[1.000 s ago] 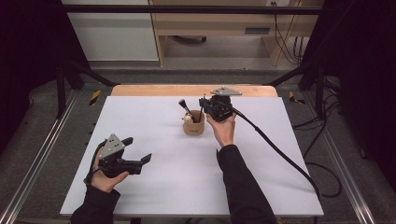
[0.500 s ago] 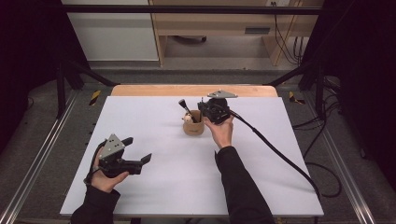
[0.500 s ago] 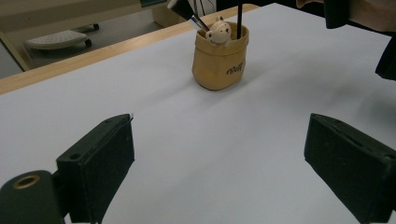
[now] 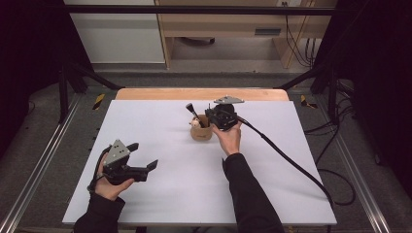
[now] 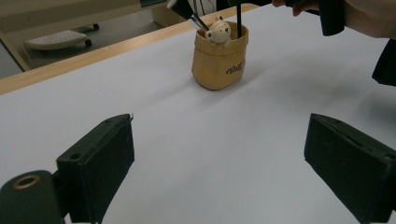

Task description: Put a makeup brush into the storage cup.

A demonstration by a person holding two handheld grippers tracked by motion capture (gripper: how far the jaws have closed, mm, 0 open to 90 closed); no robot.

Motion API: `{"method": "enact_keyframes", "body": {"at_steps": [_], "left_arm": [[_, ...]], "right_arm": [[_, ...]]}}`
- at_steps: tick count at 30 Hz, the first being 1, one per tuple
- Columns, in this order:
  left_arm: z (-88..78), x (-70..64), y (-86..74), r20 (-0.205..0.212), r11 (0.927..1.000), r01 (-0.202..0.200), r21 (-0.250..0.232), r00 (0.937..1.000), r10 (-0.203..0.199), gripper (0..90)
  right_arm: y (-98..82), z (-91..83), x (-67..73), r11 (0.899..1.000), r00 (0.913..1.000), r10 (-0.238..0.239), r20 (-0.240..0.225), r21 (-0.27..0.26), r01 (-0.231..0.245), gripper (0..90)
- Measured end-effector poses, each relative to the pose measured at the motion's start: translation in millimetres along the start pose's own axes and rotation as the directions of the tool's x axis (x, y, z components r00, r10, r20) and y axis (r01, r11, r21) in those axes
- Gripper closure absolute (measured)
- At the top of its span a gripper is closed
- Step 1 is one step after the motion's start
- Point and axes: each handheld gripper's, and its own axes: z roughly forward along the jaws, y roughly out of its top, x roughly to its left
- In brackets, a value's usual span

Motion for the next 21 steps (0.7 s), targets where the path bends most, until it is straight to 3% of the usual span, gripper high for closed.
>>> {"method": "enact_keyframes", "body": {"at_steps": [12,21], "left_arm": [[0.1,-0.3,0.1,0.000,1.0000,-0.001,0.000,1.0000,0.001,7.8],[0.2,-0.7,0.3,-0.001,1.0000,0.000,-0.001,1.0000,0.000,7.8]], "right_arm": [[-2.1,0.2,0.5,1.000,1.0000,-0.007,0.000,0.030,0.007,77.6],[-1.6,-14.5,2.2,1.000,0.9996,-0.020,-0.020,0.005,0.020,68.0]]}}
